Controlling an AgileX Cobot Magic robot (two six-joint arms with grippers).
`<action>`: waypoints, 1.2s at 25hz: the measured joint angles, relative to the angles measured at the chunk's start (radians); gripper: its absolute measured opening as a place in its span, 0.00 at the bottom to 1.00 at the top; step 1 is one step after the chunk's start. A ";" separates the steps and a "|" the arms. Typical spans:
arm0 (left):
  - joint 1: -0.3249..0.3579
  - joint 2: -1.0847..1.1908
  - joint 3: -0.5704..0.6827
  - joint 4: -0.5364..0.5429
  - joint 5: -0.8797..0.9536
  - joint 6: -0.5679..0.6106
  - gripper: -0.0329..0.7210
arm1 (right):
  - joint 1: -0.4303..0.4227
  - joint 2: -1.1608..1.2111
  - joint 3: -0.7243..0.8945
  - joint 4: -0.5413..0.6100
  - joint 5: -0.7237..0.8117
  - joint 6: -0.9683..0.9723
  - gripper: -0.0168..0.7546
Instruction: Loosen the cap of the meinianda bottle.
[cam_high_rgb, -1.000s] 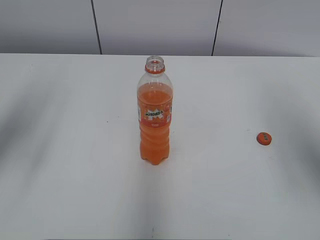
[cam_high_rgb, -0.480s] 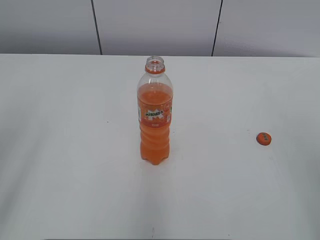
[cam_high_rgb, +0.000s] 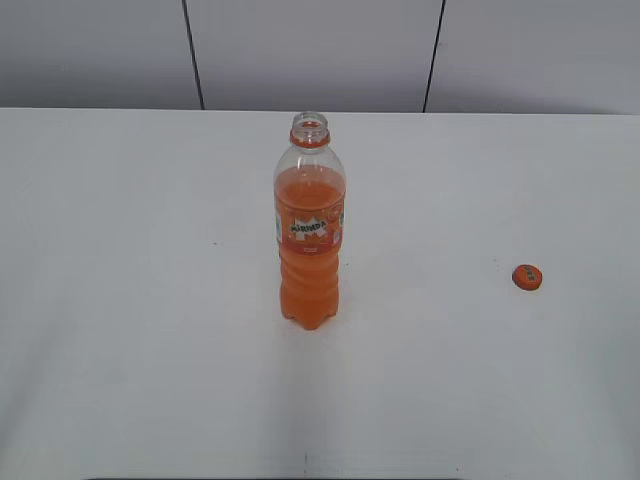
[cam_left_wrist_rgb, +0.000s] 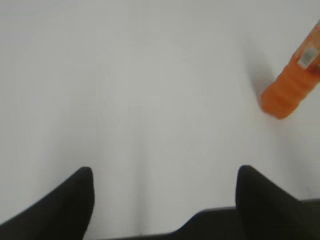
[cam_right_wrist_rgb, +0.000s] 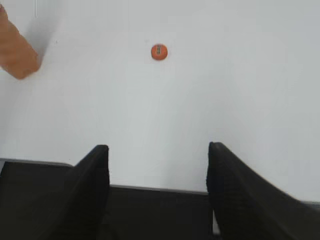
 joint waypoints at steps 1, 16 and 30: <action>0.000 -0.041 0.005 -0.007 -0.003 0.000 0.75 | 0.000 -0.023 0.002 0.000 -0.006 -0.002 0.62; 0.000 -0.100 0.010 -0.018 -0.010 0.000 0.73 | 0.000 -0.111 0.041 -0.006 -0.059 -0.009 0.62; 0.054 -0.100 0.010 0.010 -0.011 0.000 0.71 | 0.000 -0.111 0.041 -0.078 -0.062 -0.007 0.62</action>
